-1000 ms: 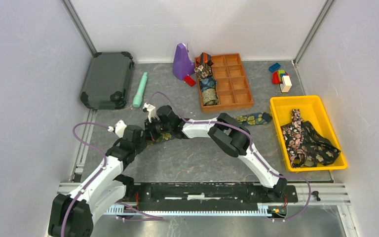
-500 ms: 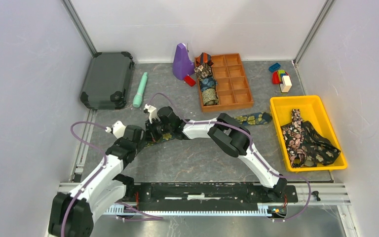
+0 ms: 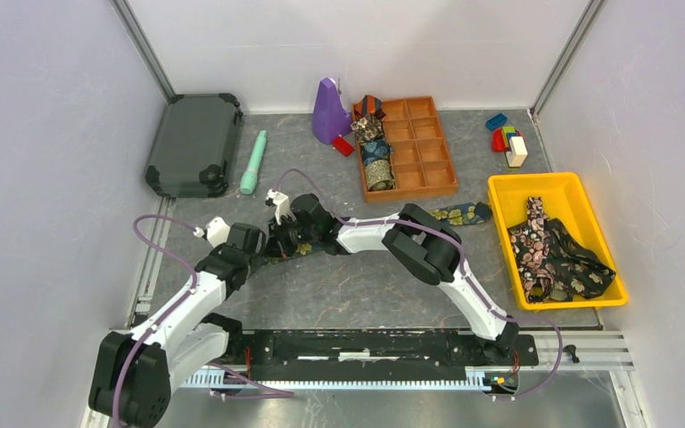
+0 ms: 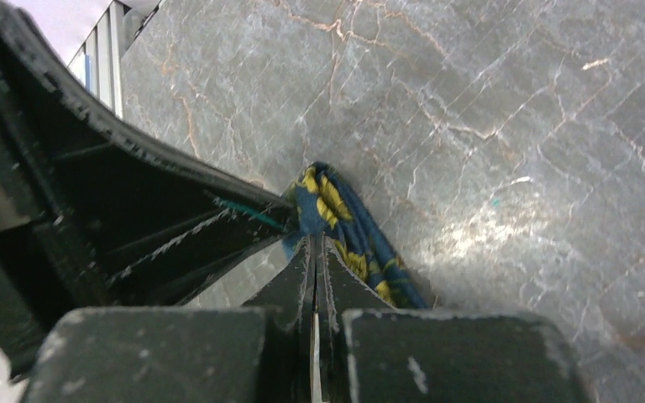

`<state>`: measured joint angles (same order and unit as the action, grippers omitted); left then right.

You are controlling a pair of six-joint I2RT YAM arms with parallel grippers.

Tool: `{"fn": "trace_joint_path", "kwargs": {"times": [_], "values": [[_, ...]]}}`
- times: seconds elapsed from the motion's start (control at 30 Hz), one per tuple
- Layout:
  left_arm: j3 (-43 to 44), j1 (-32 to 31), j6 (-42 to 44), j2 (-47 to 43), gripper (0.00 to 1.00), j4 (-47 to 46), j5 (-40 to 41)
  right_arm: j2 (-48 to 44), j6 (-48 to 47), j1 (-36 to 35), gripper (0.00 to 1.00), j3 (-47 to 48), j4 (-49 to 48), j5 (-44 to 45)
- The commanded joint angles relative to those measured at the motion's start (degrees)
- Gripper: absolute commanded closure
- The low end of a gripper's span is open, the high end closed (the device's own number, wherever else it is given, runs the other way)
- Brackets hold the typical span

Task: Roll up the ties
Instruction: Roll the tie at the center of the board.

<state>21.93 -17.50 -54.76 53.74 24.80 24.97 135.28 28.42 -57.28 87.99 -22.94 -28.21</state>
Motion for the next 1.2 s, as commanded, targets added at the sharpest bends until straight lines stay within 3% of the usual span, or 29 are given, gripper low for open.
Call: {"fn": "trace_joint_path", "kwargs": {"times": [0.0,0.2,0.77,0.9,1.03,1.17], "values": [[1.62,-0.17,-1.79,0.68,0.83,1.31,1.13,-6.41,-0.48,-0.11,1.00,-3.24,-1.97,-0.22],[1.97,-0.17,-1.66,1.39,0.83,1.22,1.07,-7.30,-0.49,-0.23,1.00,-4.52,-2.59,-0.26],[2.56,-0.17,-1.31,0.33,0.81,1.63,1.13,2.38,-2.05,-0.51,1.00,4.16,3.90,2.38],[3.58,-0.17,0.53,-2.00,0.69,2.99,1.49,2.52,-2.52,0.26,1.00,3.63,4.83,3.02],[4.57,0.34,2.67,-4.41,0.49,5.09,3.90,2.15,-2.08,1.25,1.00,2.27,4.18,2.55],[4.01,3.71,7.04,-5.11,0.45,2.97,-0.06,2.18,-1.99,1.71,1.00,1.76,3.95,1.94]]}}
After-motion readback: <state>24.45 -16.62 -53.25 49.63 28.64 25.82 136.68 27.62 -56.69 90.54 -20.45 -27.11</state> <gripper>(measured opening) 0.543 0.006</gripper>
